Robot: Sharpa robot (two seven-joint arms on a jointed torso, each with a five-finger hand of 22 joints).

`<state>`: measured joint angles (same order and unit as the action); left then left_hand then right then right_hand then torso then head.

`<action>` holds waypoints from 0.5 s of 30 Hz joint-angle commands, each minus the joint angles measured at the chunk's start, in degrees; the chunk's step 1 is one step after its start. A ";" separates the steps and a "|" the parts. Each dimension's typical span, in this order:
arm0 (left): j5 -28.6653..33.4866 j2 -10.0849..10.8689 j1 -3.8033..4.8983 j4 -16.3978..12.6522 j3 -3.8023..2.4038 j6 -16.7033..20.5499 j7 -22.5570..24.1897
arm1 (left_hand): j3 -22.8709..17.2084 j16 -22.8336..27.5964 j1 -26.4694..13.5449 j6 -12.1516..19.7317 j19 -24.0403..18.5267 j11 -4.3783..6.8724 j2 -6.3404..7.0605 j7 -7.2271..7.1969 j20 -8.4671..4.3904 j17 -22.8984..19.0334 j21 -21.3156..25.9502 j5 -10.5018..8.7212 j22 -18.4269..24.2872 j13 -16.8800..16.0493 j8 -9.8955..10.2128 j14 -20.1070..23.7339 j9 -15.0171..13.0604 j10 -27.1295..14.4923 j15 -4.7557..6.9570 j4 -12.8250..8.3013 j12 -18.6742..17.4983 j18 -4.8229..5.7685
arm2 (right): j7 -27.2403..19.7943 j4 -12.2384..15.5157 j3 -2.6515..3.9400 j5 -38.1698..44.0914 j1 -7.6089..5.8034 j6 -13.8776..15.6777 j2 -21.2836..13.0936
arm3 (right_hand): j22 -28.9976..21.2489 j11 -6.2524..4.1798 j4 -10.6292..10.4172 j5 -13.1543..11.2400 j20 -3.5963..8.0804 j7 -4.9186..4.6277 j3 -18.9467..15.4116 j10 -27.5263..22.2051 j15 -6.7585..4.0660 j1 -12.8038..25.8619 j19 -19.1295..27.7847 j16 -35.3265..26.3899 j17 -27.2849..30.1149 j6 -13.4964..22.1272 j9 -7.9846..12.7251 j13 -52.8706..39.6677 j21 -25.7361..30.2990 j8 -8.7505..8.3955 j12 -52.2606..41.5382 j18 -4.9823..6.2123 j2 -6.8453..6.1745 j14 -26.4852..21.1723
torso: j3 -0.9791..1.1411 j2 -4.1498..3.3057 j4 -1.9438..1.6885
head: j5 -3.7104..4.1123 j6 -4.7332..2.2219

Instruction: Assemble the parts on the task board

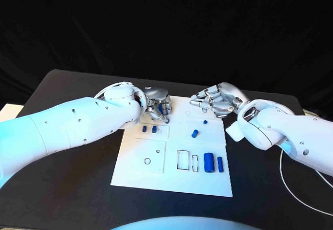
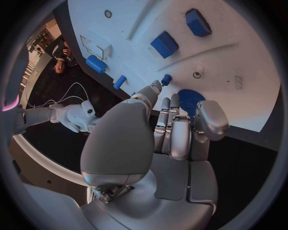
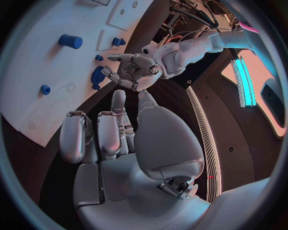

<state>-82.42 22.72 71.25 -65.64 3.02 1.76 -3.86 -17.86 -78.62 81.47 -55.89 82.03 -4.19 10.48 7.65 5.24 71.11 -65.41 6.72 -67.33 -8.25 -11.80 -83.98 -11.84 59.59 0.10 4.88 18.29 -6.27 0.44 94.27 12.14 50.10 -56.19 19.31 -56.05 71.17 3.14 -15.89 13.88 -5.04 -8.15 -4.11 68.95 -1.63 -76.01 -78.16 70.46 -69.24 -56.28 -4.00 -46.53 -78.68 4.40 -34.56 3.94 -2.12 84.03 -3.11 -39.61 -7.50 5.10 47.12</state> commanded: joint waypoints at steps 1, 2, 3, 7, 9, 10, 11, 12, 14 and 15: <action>-1.45 -0.50 -0.37 0.36 0.00 -1.39 -0.20 | 0.29 -0.15 -0.50 -0.48 0.41 -0.06 -0.19 -0.16 0.03 -0.24 -0.27 -0.35 -0.21 0.17 0.26 -1.58 0.15 0.55 0.39 0.00 -0.42 0.67 | -0.74 0.03 0.00 0.16 0.04 -0.51 0.12 | 0.02 -0.02 -0.14 0.19 -0.03 0.01 -0.34 -0.34 0.44 -0.13 0.13 -0.19 -0.04 0.39 -0.09 0.05 0.19 0.08 -0.22 0.47 0.31 1.78 | 0.01 0.03 0.02 | 0.02 0.06; -1.45 -0.57 -0.50 0.43 0.00 -1.36 -0.15 | 0.29 -0.15 -0.48 -0.52 0.44 -0.05 -0.20 -0.19 0.02 -0.26 -0.35 -0.35 -0.28 0.20 0.29 -1.59 0.18 0.60 0.40 -0.01 -0.45 0.69 | -0.74 0.02 0.00 0.16 0.04 -0.49 0.13 | 0.02 -0.02 -0.14 0.19 -0.03 0.01 -0.34 -0.34 0.44 -0.13 0.13 -0.19 -0.04 0.39 -0.09 0.05 0.19 0.08 -0.22 0.47 0.31 1.78 | 0.00 0.02 0.03 | 0.06 0.06; -1.46 -0.64 -0.61 0.50 0.00 -1.32 -0.12 | 0.29 -0.15 -0.41 -0.64 0.53 0.00 -0.25 -0.26 -0.01 -0.33 -0.58 -0.35 -0.50 0.30 0.36 -1.62 0.24 0.75 0.44 -0.03 -0.57 0.74 | -0.75 0.01 0.00 0.16 0.04 -0.48 0.14 | 0.02 -0.02 -0.14 0.19 -0.03 0.01 -0.34 -0.34 0.44 -0.13 0.13 -0.19 -0.04 0.39 -0.09 0.05 0.19 0.08 -0.22 0.47 0.31 1.78 | 0.00 0.03 0.00 | 0.09 0.07; -1.47 -0.89 -0.92 0.76 0.00 -1.25 -0.10 | 0.13 -0.18 -0.09 -1.14 0.84 0.16 -0.54 -0.42 -0.12 -0.45 -1.38 -0.36 -1.26 0.54 0.53 -1.71 0.42 1.40 0.59 -0.16 -0.81 0.90 | -0.76 0.00 0.00 0.16 0.04 -0.46 0.16 | 0.02 -0.02 -0.14 0.19 -0.03 0.01 -0.34 -0.34 0.44 -0.13 0.13 -0.19 -0.04 0.39 -0.09 0.05 0.19 0.08 -0.22 0.47 0.31 1.78 | 0.01 0.02 -0.05 | 0.14 0.09; -1.48 -1.08 -1.05 1.01 0.00 -1.28 -0.17 | -0.08 -0.23 0.19 -1.49 1.03 0.28 -0.78 -0.49 -0.20 -0.48 -1.91 -0.36 -1.78 0.67 0.62 -1.78 0.53 1.93 0.70 -0.28 -0.92 1.02 | -0.77 0.01 0.00 0.16 0.04 -0.46 0.18 | 0.02 -0.02 -0.14 0.19 -0.03 0.01 -0.34 -0.34 0.44 -0.13 0.13 -0.19 -0.04 0.39 -0.09 0.05 0.19 0.08 -0.22 0.47 0.31 1.78 | 0.02 -0.01 -0.05 | 0.16 0.10; -1.51 -1.19 -1.11 1.16 0.00 -1.30 -0.19 | -0.24 -0.25 0.40 -1.71 1.12 0.36 -0.92 -0.54 -0.26 -0.52 -2.16 -0.36 -2.02 0.73 0.67 -1.82 0.59 2.27 0.77 -0.39 -0.98 1.07 | -0.77 0.01 0.00 0.16 0.04 -0.46 0.19 | 0.02 -0.02 -0.14 0.19 -0.03 0.01 -0.34 -0.34 0.44 -0.13 0.13 -0.19 -0.04 0.39 -0.09 0.05 0.19 0.08 -0.22 0.47 0.31 1.78 | 0.02 -0.01 -0.05 | 0.16 0.10; -1.56 -1.30 -1.18 1.32 0.00 -1.34 -0.20 | -0.39 -0.27 0.56 -1.90 1.17 0.43 -1.04 -0.58 -0.31 -0.54 -2.28 -0.37 -2.15 0.79 0.71 -1.85 0.64 2.52 0.82 -0.46 -1.04 1.09 | -0.77 0.01 0.00 0.16 0.04 -0.46 0.21 | 0.02 -0.02 -0.14 0.19 -0.03 0.01 -0.34 -0.34 0.44 -0.13 0.13 -0.19 -0.04 0.39 -0.09 0.05 0.19 0.08 -0.22 0.47 0.31 1.78 | 0.03 0.00 -0.04 | 0.15 0.09; -1.60 -1.38 -1.24 1.43 0.00 -1.39 -0.20 | -0.57 -0.26 0.73 -2.11 1.23 0.49 -1.18 -0.62 -0.36 -0.60 -2.45 -0.38 -2.31 0.85 0.74 -1.86 0.69 2.78 0.87 -0.56 -1.12 1.12 | -0.78 0.01 0.00 0.16 0.04 -0.47 0.23 | 0.02 -0.02 -0.14 0.19 -0.03 0.01 -0.34 -0.34 0.44 -0.13 0.13 -0.19 -0.04 0.39 -0.09 0.05 0.19 0.08 -0.22 0.47 0.31 1.78 | 0.03 0.01 -0.01 | 0.14 0.11; -1.67 -1.56 -1.40 1.67 0.00 -1.57 -0.21 | -0.89 -0.27 1.04 -2.54 1.37 0.62 -1.36 -0.72 -0.46 -0.69 -2.86 -0.38 -2.72 0.95 0.77 -1.90 0.77 3.28 0.98 -0.75 -1.25 1.21 | -0.79 0.01 0.00 0.16 0.04 -0.47 0.26 | 0.02 -0.02 -0.14 0.19 -0.03 0.01 -0.34 -0.34 0.44 -0.13 0.13 -0.19 -0.04 0.39 -0.09 0.05 0.19 0.08 -0.22 0.47 0.31 1.78 | 0.03 0.02 0.00 | 0.16 0.15; -1.73 -1.68 -1.51 1.81 0.00 -1.64 -0.21 | -1.04 -0.28 1.16 -2.75 1.44 0.69 -1.43 -0.77 -0.51 -0.72 -3.08 -0.39 -2.93 1.00 0.80 -1.92 0.81 3.54 1.03 -0.84 -1.33 1.25 | -0.79 0.01 0.00 0.16 0.04 -0.47 0.27 | 0.02 -0.02 -0.14 0.19 -0.03 0.01 -0.34 -0.34 0.44 -0.13 0.13 -0.19 -0.04 0.39 -0.09 0.05 0.19 0.08 -0.22 0.47 0.31 1.78 | 0.02 0.01 0.01 | 0.16 0.16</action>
<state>-83.49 21.35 69.86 -63.95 3.05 1.13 -4.02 -18.69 -78.61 82.54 -58.15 82.93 -3.44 9.42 6.83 4.71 70.45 -68.33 6.72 -70.14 -7.28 -11.26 -84.14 -11.05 62.79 0.73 4.06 17.28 -5.45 0.32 94.24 12.15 50.09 -56.19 19.32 -55.86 71.17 3.15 -15.89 13.87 -5.04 -8.15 -4.10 68.96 -1.63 -76.01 -78.16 70.46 -69.23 -56.28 -4.00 -46.54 -78.68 4.40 -34.56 3.94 -2.12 84.03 -3.09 -39.59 -7.53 5.25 47.24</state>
